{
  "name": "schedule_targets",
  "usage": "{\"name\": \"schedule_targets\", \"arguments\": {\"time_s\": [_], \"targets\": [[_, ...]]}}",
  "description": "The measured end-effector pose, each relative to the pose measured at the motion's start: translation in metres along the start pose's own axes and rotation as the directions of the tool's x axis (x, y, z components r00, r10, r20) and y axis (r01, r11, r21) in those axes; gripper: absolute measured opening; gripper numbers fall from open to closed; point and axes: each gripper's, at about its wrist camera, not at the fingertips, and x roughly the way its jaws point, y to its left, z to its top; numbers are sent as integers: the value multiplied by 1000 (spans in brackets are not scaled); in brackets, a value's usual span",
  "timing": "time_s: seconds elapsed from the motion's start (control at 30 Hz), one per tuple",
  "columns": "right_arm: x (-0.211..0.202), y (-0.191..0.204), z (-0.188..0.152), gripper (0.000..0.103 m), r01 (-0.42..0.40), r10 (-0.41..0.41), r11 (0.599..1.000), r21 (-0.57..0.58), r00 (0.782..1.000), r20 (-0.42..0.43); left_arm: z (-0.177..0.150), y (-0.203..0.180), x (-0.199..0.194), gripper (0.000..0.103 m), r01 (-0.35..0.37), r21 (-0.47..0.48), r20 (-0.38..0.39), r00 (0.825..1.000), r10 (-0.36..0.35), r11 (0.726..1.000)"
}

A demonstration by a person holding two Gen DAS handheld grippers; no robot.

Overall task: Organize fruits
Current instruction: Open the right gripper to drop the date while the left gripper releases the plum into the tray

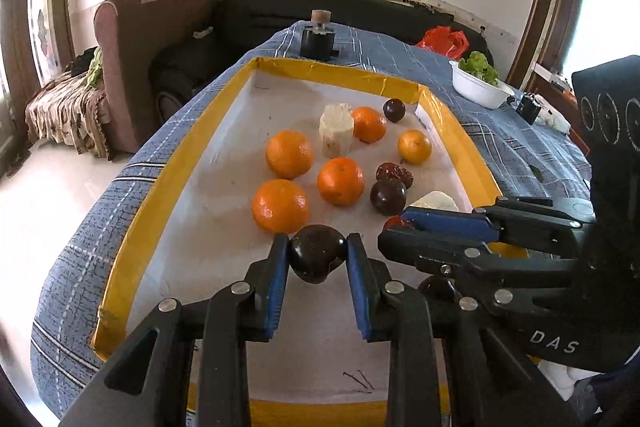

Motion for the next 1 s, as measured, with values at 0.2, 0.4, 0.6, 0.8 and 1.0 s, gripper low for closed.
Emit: {"name": "schedule_targets", "arguments": {"time_s": [0.2, 0.4, 0.6, 0.8, 1.0], "targets": [[-1, 0, 0, 23, -3, 3, 1000, 2, 1000, 1, -1, -1, 2, 28, -8, 2, -13, 1000, 8, 1000], [0, -3, 0, 23, -8, 8, 1000, 12, 1000, 2, -1, -3, 2, 28, -18, 6, -14, 1000, 18, 1000], [-1, -3, 0, 23, -10, 10, 1000, 17, 1000, 2, -2, -3, 2, 28, -21, 8, -14, 1000, 21, 1000], [-1, -4, 1, 23, -15, 15, 1000, 25, 1000, 3, -3, -3, 2, 29, -26, 4, -15, 1000, 26, 1000], [-4, -8, 2, 30, -42, 41, 998, 55, 999, 14, -4, -1, 0, 32, -28, -8, -10, 1000, 28, 1000]]}}
